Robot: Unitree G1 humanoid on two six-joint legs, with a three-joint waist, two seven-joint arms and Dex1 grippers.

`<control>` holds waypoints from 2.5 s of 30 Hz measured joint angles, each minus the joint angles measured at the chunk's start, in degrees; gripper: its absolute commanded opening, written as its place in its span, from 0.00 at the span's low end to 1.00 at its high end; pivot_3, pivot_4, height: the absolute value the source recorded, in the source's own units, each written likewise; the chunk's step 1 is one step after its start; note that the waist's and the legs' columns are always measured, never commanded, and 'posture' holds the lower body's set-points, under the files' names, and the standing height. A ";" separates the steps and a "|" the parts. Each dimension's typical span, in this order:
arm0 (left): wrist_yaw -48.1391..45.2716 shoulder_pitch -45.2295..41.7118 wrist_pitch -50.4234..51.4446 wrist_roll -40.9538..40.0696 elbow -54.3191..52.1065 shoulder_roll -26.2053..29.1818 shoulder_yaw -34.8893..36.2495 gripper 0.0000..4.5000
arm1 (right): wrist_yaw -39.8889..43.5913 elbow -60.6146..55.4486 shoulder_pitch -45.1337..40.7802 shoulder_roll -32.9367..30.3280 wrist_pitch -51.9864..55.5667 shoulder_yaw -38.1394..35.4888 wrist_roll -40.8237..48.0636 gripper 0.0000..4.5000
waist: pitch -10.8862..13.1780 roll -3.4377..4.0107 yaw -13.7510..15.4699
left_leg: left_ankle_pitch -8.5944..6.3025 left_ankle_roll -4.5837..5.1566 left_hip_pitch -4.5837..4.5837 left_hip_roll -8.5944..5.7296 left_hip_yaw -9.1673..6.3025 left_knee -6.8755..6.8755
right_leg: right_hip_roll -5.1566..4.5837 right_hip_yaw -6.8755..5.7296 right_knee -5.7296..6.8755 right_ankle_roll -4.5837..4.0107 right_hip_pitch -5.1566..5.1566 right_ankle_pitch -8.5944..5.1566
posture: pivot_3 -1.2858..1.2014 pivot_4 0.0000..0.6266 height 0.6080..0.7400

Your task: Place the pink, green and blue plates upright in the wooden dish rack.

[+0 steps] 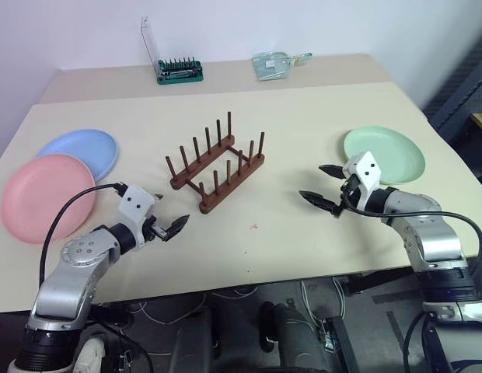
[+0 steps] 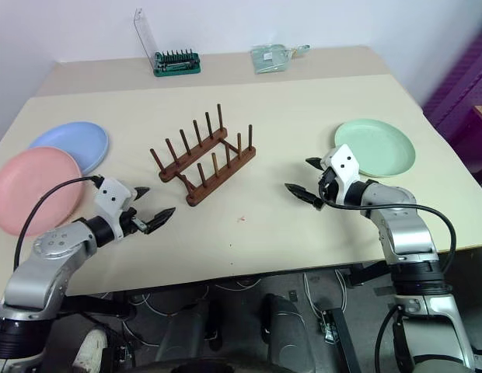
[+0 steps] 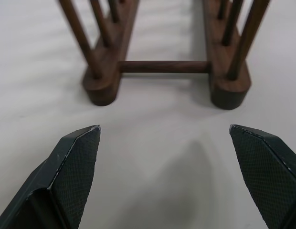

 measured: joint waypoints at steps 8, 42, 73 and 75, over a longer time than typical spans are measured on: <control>-0.33 -0.58 -0.26 0.63 0.57 -1.49 -3.09 0.99 | -0.54 0.66 -1.08 0.19 -0.74 0.40 -1.61 1.00 | 0.00 0.00 -0.01 | 0.02 0.03 0.00 -0.01 0.01 0.00 | -0.01 0.00 0.00 0.00 0.00 0.00 | 0.52 0.24 0.92; -25.92 -33.47 -25.69 9.89 43.97 -10.24 -22.96 0.16 | -6.75 -9.80 12.15 -0.18 0.19 -2.41 -2.63 1.00 | -0.04 0.02 2.62 | 0.05 0.10 -0.01 -0.13 -0.03 0.13 | 0.02 -0.04 0.02 0.01 0.07 0.00 | 0.52 0.24 0.92; -9.67 -23.58 -9.95 13.48 25.79 -13.60 -21.04 0.23 | -19.16 -1.61 2.51 6.19 3.73 8.07 -15.14 0.00 | -0.14 -0.04 1.11 | 0.05 0.12 0.31 -0.08 -0.11 0.17 | -0.01 -0.02 0.08 0.02 0.45 -0.01 | 0.52 0.24 0.92; -6.43 -25.06 -12.50 15.20 28.93 -13.98 -21.17 0.23 | -20.03 1.33 0.51 7.35 2.50 8.57 -16.11 0.00 | -0.17 -0.06 1.02 | 0.05 0.12 0.39 -0.06 -0.11 0.17 | 0.03 -0.02 0.08 0.02 0.50 -0.01 | 0.52 0.24 0.92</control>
